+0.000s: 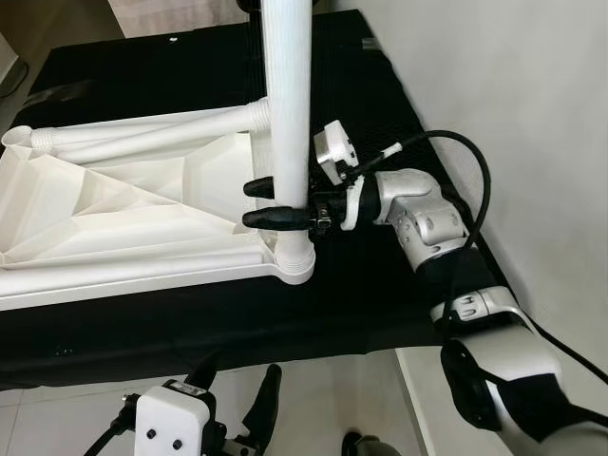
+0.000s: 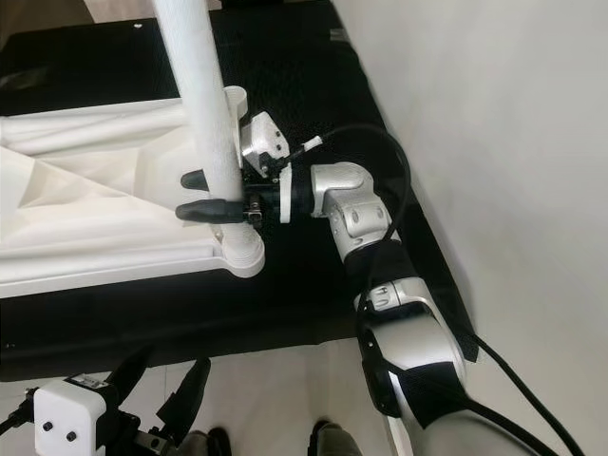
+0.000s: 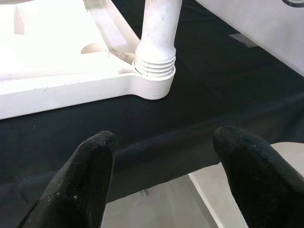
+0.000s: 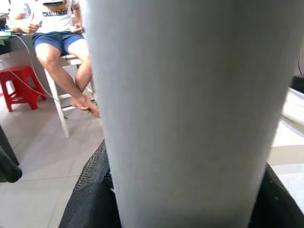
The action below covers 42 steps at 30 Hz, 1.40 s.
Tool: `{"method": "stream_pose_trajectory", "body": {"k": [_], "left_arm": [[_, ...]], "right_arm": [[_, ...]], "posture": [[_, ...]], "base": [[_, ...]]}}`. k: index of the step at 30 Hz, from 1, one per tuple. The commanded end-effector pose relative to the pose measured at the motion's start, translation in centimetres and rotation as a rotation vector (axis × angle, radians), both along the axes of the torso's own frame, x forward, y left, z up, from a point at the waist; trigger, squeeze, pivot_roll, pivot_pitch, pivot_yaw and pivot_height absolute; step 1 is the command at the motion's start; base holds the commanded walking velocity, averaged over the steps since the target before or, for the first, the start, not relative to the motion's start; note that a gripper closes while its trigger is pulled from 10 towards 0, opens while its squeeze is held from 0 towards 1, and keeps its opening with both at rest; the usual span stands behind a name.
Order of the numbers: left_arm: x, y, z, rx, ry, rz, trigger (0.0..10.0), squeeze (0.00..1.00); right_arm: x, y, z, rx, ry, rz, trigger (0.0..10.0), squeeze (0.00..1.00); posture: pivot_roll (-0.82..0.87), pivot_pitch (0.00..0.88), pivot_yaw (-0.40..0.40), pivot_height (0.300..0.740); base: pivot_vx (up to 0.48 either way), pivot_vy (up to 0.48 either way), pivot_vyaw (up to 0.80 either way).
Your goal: Building children table
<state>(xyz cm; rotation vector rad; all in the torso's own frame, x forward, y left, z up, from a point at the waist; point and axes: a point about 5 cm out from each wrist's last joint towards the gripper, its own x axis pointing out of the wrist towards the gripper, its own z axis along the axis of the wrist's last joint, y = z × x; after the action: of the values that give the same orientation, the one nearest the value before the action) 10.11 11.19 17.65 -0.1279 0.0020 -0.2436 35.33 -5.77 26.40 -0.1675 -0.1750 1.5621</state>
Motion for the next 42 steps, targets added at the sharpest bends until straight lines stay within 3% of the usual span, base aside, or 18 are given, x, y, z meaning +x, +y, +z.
{"method": "stream_pose_trajectory", "body": {"k": [1, 3, 5, 6, 7, 8, 12, 17, 18, 19, 24, 25, 27, 32, 35, 37, 38, 42], "left_arm": [[-0.2, -0.2, -0.3, 0.004, 0.026, 0.001, 10.0, 0.0], [-0.2, -0.2, -0.3, 0.002, 0.026, 0.001, 10.0, 0.0], [-0.1, -0.2, -0.3, -0.002, 0.023, 0.002, 10.0, 0.0], [-0.1, -0.2, -0.3, -0.002, 0.023, 0.002, 10.0, 0.0], [0.0, -0.2, -0.3, -0.002, 0.023, 0.003, 10.0, 0.0], [0.0, -0.2, -0.3, -0.004, 0.021, 0.004, 10.0, 0.0], [0.3, 0.0, -0.4, -0.003, 0.019, 0.001, 10.0, 0.0], [0.8, 0.1, -0.7, 0.002, 0.01, -0.005, 10.0, 0.0], [0.9, 0.1, -0.7, 0.003, 0.007, -0.003, 10.0, 0.0], [0.9, 0.2, -0.7, 0.005, 0.005, -0.001, 10.0, 0.0], [0.9, 0.3, -0.7, 0.007, 0.005, 0.003, 10.0, 0.0], [0.9, 0.3, -0.7, 0.009, 0.005, 0.002, 10.0, 0.0], [0.9, 0.3, -0.7, 0.01, 0.006, 0.001, 10.0, 0.0], [0.9, 0.2, -0.7, 0.01, 0.009, -0.001, 10.0, 0.0], [0.7, 0.1, -0.8, 0.006, 0.016, -0.001, 10.0, 0.0], [0.6, 0.0, -0.8, 0.005, 0.017, -0.001, 10.0, 0.0], [0.5, 0.0, -0.8, 0.004, 0.018, -0.001, 10.0, 0.0], [0.3, -0.1, -0.7, 0.002, 0.024, -0.001, 10.0, 0.0]], "right_arm": [[0.2, 0.2, -1.0, 0.022, 0.04, -0.052, 0.0, 0.0], [0.4, 0.0, -1.2, 0.037, 0.04, -0.115, 0.0, 0.0], [0.0, 0.0, -3.6, 0.073, 0.116, -0.439, 0.0, 0.0], [0.0, 0.0, -3.6, 0.073, 0.116, -0.439, 0.0, 0.0], [0.0, -0.5, -4.9, 0.063, 0.082, -0.817, 0.0, 0.0], [-2.1, -0.6, -6.7, 0.068, 0.158, -0.983, 0.0, 0.0], [-5.4, 0.8, -7.6, 0.076, 0.185, -1.041, 0.0, 0.0], [-5.9, 3.3, -7.3, 0.095, 0.169, -0.873, 0.0, 0.0], [-5.8, 3.6, -7.2, 0.094, 0.165, -0.849, 2.0, 0.0], [-5.8, 4.2, -7.1, 0.102, 0.171, -0.789, 10.0, 0.0], [-5.7, 4.6, -6.7, 0.127, 0.173, -0.722, 10.0, 0.0], [-6.1, 4.8, -6.2, 0.145, 0.156, -0.682, 10.0, 0.96], [-6.1, 4.6, -5.6, 0.159, 0.155, -0.608, 10.0, 1.0], [-5.3, 3.4, -4.5, 0.143, 0.102, -0.483, 10.0, 1.0], [-3.3, 0.9, -3.2, 0.022, 0.021, -0.202, 10.0, 1.0], [-3.0, 0.5, -3.0, 0.008, 0.016, -0.158, 10.0, 1.0], [-2.3, 0.3, -2.6, -0.002, 0.018, -0.144, 10.0, 0.0], [-1.0, 0.1, -1.7, -0.032, 0.021, -0.105, 10.0, 0.0]], "posture": [[0.14, 0.264, -0.001, 0.74], [0.13, 0.264, -0.002, 0.74], [0.12, 0.264, -0.01, 0.74], [0.12, 0.264, -0.01, 0.74], [0.1, 0.264, -0.006, 0.74], [0.1, 0.26, 0.0, 0.74], [0.09, 0.248, 0.019, 0.74], [0.1, 0.225, 0.011, 0.74], [0.1, 0.223, 0.008, 0.74], [0.11, 0.222, 0.009, 0.74], [0.12, 0.217, 0.017, 0.74], [0.12, 0.217, 0.017, 0.74], [0.13, 0.218, 0.017, 0.74], [0.13, 0.217, 0.014, 0.74], [0.14, 0.222, 0.006, 0.74], [0.15, 0.222, 0.006, 0.74], [0.15, 0.226, 0.003, 0.74], [0.16, 0.229, 0.002, 0.74]], "base": [[0.0, 0.0, 0.0], [0.0, 0.0, 0.0], [0.0, 0.0, 0.0], [0.0, 0.0, 0.0], [0.0, 0.0, 0.0], [0.0, 0.0, 0.0], [0.0, 0.0, 0.0], [0.0, 0.0, 0.0], [0.0, 0.0, 0.0], [0.0, 0.0, 0.0], [0.0, 0.0, 0.0], [0.0, 0.0, 0.0], [0.0, 0.0, 0.0], [0.0, 0.0, 0.0], [0.0, 0.0, 0.0], [0.0, 0.0, 0.0], [0.0, 0.0, 0.0], [0.0, 0.0, 0.0]]}}
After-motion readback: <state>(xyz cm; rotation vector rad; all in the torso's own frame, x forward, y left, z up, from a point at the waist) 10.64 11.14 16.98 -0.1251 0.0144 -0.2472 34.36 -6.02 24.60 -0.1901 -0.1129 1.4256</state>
